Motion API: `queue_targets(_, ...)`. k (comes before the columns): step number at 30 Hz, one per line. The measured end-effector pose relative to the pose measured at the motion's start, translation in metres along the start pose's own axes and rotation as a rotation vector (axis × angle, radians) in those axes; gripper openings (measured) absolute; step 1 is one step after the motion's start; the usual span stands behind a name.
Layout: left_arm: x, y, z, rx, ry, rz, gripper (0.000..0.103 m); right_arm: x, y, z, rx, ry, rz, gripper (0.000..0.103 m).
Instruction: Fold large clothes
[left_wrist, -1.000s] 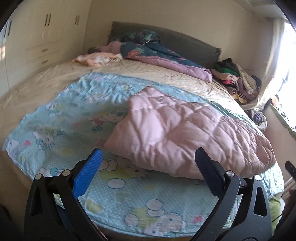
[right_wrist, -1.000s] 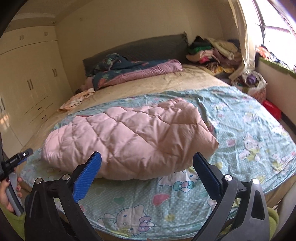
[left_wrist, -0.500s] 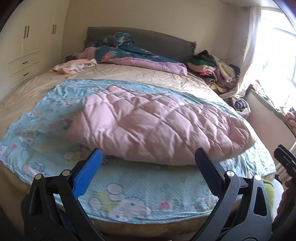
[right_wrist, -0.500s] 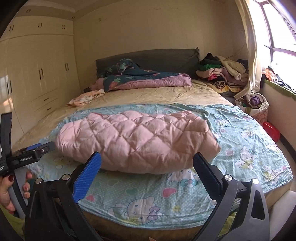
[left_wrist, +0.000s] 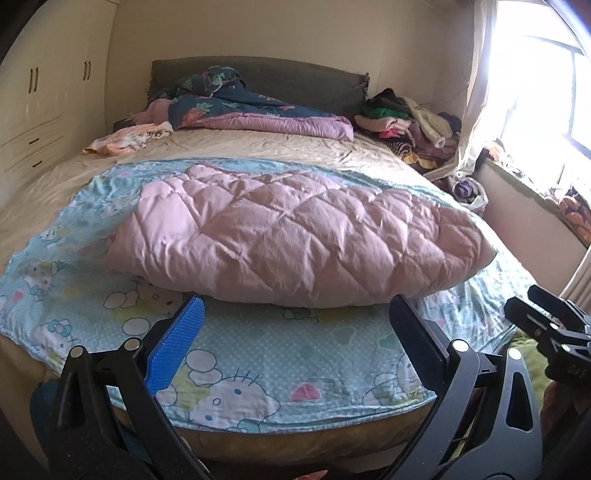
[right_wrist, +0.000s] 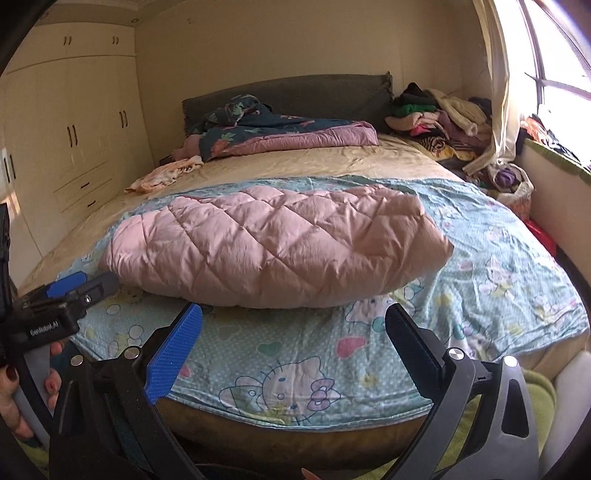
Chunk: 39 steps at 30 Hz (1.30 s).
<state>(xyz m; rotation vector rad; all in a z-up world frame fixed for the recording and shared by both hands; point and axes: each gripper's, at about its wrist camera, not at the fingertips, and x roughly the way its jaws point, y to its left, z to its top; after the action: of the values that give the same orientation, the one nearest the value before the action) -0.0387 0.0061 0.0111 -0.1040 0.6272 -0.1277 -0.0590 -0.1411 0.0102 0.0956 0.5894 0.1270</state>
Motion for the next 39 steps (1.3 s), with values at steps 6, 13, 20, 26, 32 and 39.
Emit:
queue_targets(6, 0.0049, -0.0042, -0.0076, 0.020, 0.017, 0.005, 0.094, 0.0039, -0.0032, -0.0039, 0.006, -0.004, -0.003, 0.099)
queue_targets(13, 0.0067, -0.0034, -0.0089, 0.018, 0.025, 0.010, 0.094, 0.0080, 0.0044, -0.0062, -0.024, 0.017, 0.019, 0.099)
queue_targets(20, 0.0068, -0.0024, -0.0097, 0.017, 0.027, 0.014, 0.094, 0.0074, 0.0030, -0.0057, -0.018, 0.015, 0.016, 0.099)
queue_targets(26, 0.0063, -0.0017, -0.0090, 0.015, 0.024, 0.015, 0.094, 0.0075, 0.0029, -0.0056, -0.018, 0.018, 0.019, 0.099)
queue_targets(32, 0.0047, -0.0012, -0.0085, 0.015, 0.022, 0.017, 0.094, 0.0074, 0.0031, -0.0052, -0.021, 0.018, 0.019, 0.099)
queue_targets(39, 0.0036, -0.0012, -0.0079, 0.015, 0.017, 0.019, 0.094, 0.0072, 0.0038, -0.0051, -0.021, 0.017, 0.020, 0.099)
